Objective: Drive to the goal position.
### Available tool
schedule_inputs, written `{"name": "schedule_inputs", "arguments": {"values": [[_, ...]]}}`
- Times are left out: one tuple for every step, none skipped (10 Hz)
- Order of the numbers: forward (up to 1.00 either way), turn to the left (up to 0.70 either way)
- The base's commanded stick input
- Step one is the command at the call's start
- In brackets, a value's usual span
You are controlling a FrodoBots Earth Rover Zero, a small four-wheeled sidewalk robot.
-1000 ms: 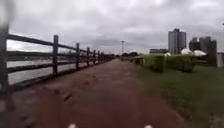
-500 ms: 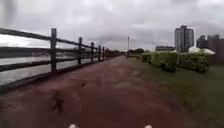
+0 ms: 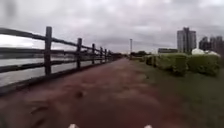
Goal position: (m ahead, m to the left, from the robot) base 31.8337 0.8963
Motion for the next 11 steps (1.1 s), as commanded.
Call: {"name": "schedule_inputs", "arguments": {"values": [[0.85,-0.21],[0.85,-0.28],[0.85,-0.31],[0.85,-0.06],[0.85,0.01],[0.85,0.01],[0.85,0.01],[0.85,0.01],[0.85,0.01],[0.85,0.01],[0.85,0.01]]}}
